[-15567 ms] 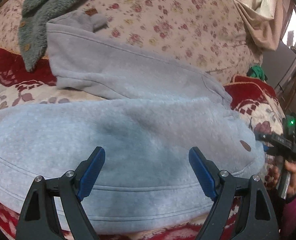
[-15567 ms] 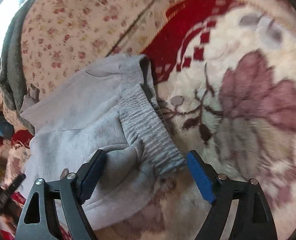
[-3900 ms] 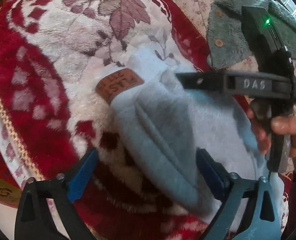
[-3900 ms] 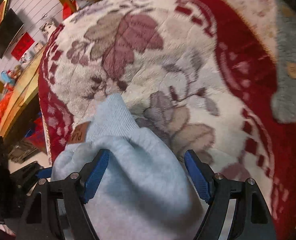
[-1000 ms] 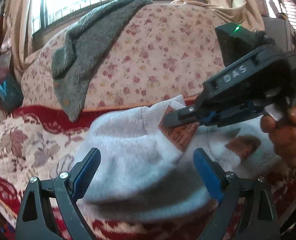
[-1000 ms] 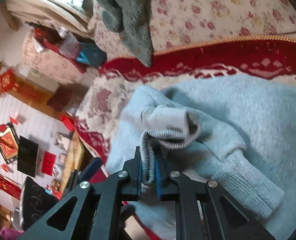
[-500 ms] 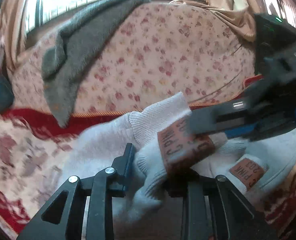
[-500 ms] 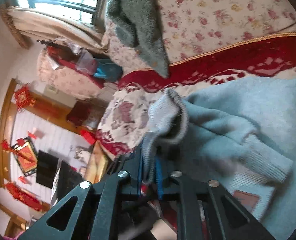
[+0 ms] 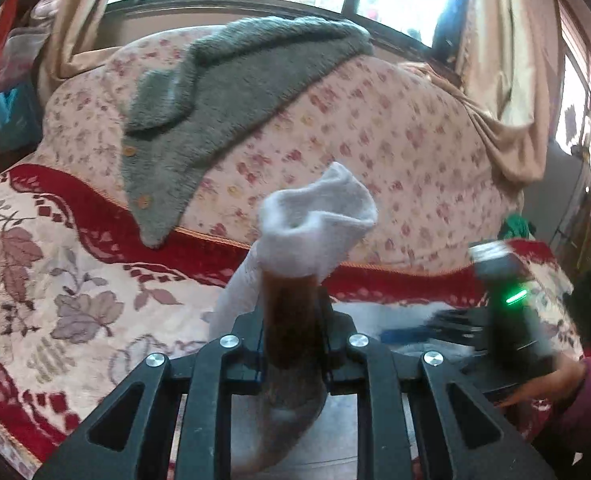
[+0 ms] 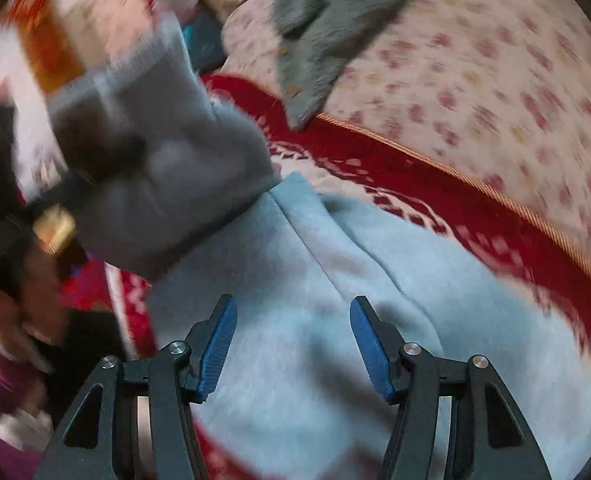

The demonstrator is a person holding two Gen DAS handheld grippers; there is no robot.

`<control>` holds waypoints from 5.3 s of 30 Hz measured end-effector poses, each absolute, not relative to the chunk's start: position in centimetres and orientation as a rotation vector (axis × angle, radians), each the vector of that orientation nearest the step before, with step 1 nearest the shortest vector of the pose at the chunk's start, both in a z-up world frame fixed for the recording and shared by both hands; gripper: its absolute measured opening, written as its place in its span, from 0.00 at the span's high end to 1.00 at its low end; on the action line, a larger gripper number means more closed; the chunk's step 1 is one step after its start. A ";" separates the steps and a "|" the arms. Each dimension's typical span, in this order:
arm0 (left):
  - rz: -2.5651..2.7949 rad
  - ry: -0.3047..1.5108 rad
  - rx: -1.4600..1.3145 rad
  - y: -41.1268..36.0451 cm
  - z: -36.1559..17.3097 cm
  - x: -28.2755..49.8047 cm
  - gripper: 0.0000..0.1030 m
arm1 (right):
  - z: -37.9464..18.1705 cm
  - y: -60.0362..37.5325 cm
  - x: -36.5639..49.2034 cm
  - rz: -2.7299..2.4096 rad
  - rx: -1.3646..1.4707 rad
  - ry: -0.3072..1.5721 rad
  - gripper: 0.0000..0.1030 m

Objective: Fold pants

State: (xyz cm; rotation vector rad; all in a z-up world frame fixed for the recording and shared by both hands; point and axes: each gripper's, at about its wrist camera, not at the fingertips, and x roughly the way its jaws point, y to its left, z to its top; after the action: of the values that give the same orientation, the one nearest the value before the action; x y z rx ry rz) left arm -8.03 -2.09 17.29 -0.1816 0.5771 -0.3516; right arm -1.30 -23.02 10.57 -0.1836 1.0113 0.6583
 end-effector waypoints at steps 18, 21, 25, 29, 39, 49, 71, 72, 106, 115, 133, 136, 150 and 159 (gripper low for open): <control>-0.332 0.595 -0.227 0.2 17.1 -6.9 0.90 | 5.9 -12.0 6.8 0.736 -0.317 1.039 0.89; -0.360 0.584 -0.194 -1.0 16.9 -7.5 0.90 | 6.9 -14.3 7.2 0.758 -0.154 1.067 0.84; -0.406 0.591 -0.152 -4.0 16.6 -8.2 0.90 | 9.3 -20.5 6.5 0.689 -0.008 1.109 0.32; -0.439 0.624 -0.094 -8.6 14.6 -8.7 0.90 | 10.7 -27.4 3.0 0.621 0.098 1.070 0.30; -0.442 0.734 -0.003 -16.6 7.7 -9.0 0.89 | 10.3 -33.1 -0.4 0.403 0.083 1.064 0.32; -0.393 0.707 -0.043 -17.1 6.0 -9.0 0.82 | 12.1 -26.6 3.2 0.648 -0.004 1.113 0.32; -0.452 0.743 -0.193 -18.9 6.3 -8.7 0.56 | 9.4 -22.9 5.5 0.714 -0.299 1.193 0.80; -0.451 0.738 -0.186 -18.8 6.3 -9.0 0.55 | 8.6 -23.3 5.6 0.732 -0.263 1.197 0.79; -0.202 0.672 -0.141 -9.1 10.6 -7.3 0.15 | 9.3 -30.3 -1.6 0.501 0.055 1.087 0.41; -0.227 0.773 -0.056 -12.6 8.7 -5.2 0.15 | 10.6 -39.2 -11.4 0.507 0.421 1.032 0.23; -0.866 0.839 0.101 -30.3 11.9 -3.2 0.07 | 4.1 -50.8 -19.7 0.224 0.871 0.952 0.10; -0.949 0.884 0.154 -33.3 11.3 -1.2 0.07 | 4.0 -50.8 -19.2 0.231 0.856 0.919 0.09; -1.161 1.096 0.386 -43.2 6.2 2.6 0.07 | 4.0 -50.7 -17.7 0.223 0.801 0.825 0.08; -1.213 1.156 0.520 -46.6 3.6 1.8 0.07 | 3.6 -51.8 -17.9 0.234 0.911 0.779 0.14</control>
State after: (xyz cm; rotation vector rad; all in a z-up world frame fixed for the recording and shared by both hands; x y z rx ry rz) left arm 1.76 -46.64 3.57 0.5197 1.1560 -1.2127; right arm -17.85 -51.83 3.59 0.9106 0.7785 0.2344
